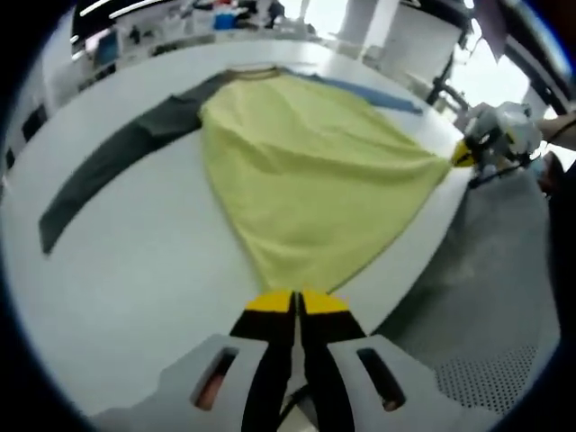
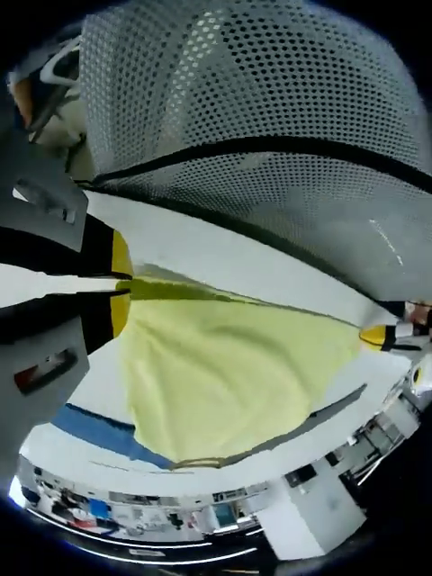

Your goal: Fold the garment on the visible template until the final outline fits inside the template.

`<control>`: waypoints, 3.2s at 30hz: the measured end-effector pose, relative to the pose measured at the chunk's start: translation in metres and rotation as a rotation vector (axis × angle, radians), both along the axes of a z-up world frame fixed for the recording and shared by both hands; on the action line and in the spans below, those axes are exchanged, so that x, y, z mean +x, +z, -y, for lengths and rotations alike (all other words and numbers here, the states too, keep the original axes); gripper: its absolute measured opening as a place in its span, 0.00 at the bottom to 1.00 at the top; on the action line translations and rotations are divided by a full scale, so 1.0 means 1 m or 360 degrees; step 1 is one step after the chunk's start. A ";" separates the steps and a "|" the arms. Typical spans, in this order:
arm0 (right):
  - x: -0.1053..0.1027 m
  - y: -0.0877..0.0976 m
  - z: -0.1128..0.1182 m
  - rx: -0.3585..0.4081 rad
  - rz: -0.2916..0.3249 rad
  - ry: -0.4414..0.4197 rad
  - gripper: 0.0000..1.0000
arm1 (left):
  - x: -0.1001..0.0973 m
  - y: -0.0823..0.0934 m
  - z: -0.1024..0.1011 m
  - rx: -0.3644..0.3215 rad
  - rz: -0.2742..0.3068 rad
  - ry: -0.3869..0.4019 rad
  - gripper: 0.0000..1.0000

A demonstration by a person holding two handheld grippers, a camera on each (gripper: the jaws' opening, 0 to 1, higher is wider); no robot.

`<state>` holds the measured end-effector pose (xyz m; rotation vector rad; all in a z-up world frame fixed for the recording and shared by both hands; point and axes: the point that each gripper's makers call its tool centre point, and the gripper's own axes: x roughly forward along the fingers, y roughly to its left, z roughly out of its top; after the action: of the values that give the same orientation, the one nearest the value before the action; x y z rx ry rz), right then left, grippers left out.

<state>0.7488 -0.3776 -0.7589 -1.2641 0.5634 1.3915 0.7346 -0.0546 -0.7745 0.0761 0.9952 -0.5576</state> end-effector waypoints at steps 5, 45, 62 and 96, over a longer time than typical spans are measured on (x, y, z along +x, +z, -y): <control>0.002 0.011 -0.001 0.0396 -0.0243 -0.0634 0.08 | -0.001 0.000 -0.003 0.0012 -0.0022 0.0031 0.00; -0.002 -0.021 0.014 0.0552 -0.0274 -0.1158 0.01 | 0.012 -0.005 -0.008 0.0108 -0.0024 -0.0050 0.00; 0.031 0.011 -0.002 0.0818 -0.0281 -0.1338 0.01 | 0.006 -0.007 -0.018 0.0097 -0.0054 -0.0015 0.00; 0.082 0.046 0.046 0.1415 -0.0379 -0.1954 0.06 | -0.016 -0.008 -0.032 0.0121 -0.0188 0.0003 0.00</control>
<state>0.8308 -0.4236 -0.7125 0.0707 0.6005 0.5537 0.7188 -0.0223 -0.7824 0.1111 1.1314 -0.5270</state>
